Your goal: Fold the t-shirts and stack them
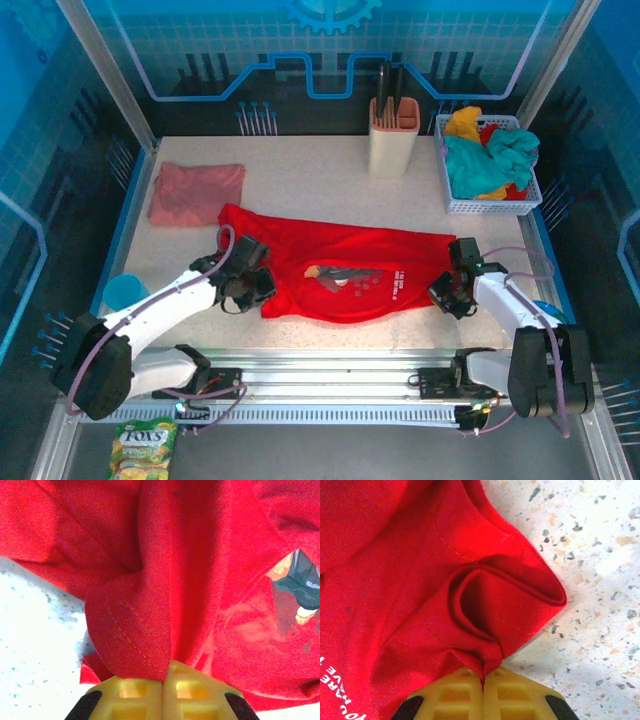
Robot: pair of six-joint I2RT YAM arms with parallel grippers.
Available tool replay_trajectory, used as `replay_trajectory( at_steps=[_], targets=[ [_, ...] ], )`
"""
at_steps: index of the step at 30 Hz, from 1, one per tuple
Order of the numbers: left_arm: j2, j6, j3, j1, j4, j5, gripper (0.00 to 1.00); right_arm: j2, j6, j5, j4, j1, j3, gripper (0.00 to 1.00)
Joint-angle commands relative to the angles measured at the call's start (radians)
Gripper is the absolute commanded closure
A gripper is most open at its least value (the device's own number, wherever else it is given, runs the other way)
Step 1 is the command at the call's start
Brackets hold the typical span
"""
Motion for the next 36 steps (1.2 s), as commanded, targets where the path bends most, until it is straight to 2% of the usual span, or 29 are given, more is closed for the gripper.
replay_trajectory(
  at_steps=[1, 5, 12, 22, 28, 29, 31, 33, 36],
  targets=[
    [0.02, -0.075, 0.021, -0.047, -0.033, -0.039, 1.0, 0.019, -0.017, -0.012, 0.009, -0.022, 0.004, 1.0],
    [0.098, -0.078, 0.059, -0.084, 0.008, -0.039, 1.0, 0.023, -0.024, -0.015, 0.005, -0.022, 0.005, 1.0],
    [0.253, -0.027, 0.175, -0.098, 0.031, -0.041, 1.0, 0.019, -0.034, -0.015, 0.003, -0.029, -0.001, 1.0],
    [0.331, -0.028, 0.246, -0.15, 0.055, -0.035, 1.0, 0.028, -0.042, -0.023, 0.009, -0.034, 0.004, 1.0],
    [0.353, 0.001, 0.241, -0.153, 0.052, -0.023, 0.76, 0.034, -0.045, -0.03, 0.013, -0.034, 0.005, 1.0],
    [0.343, 0.011, 0.243, -0.153, 0.049, -0.026, 0.7, 0.034, -0.047, -0.031, 0.014, -0.033, 0.004, 1.0],
    [0.314, 0.051, 0.259, -0.151, 0.035, -0.028, 0.45, 0.035, -0.048, -0.031, 0.015, -0.034, 0.003, 1.0],
    [0.289, 0.098, 0.29, -0.146, -0.003, -0.022, 0.37, 0.036, -0.05, -0.032, 0.017, -0.034, 0.003, 1.0],
    [0.24, 0.137, 0.323, -0.132, -0.085, -0.017, 0.36, 0.039, -0.051, -0.034, 0.017, -0.034, 0.004, 1.0]
  ],
)
